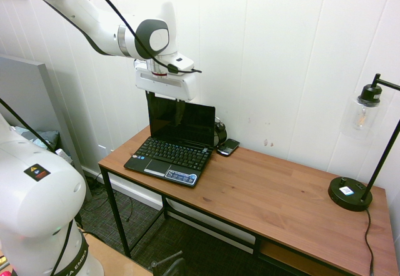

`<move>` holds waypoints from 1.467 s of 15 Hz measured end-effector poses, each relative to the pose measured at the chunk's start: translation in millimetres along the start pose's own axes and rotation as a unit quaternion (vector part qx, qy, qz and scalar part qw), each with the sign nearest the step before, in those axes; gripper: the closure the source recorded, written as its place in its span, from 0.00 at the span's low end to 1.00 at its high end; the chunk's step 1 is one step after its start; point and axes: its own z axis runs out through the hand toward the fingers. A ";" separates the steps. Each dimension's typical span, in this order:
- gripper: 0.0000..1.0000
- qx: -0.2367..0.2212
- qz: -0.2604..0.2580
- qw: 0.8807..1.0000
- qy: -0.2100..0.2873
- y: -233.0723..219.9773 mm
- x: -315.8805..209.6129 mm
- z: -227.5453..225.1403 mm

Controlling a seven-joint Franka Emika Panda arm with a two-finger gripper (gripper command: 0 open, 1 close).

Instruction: Close the laptop lid

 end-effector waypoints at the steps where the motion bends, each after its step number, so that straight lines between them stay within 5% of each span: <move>1: 0.00 -0.001 0.000 1.000 -0.001 0.2 -0.1 0.4; 9: 0.00 0.037 -0.002 0.998 0.042 -94.0 18.1 -46.2; 15: 0.00 0.035 0.002 0.998 0.051 -166.7 57.4 -22.7; 16: 1.00 0.034 0.003 0.998 0.048 -174.0 61.7 -15.8; 22: 1.00 0.023 0.016 0.999 0.039 -189.7 84.2 22.5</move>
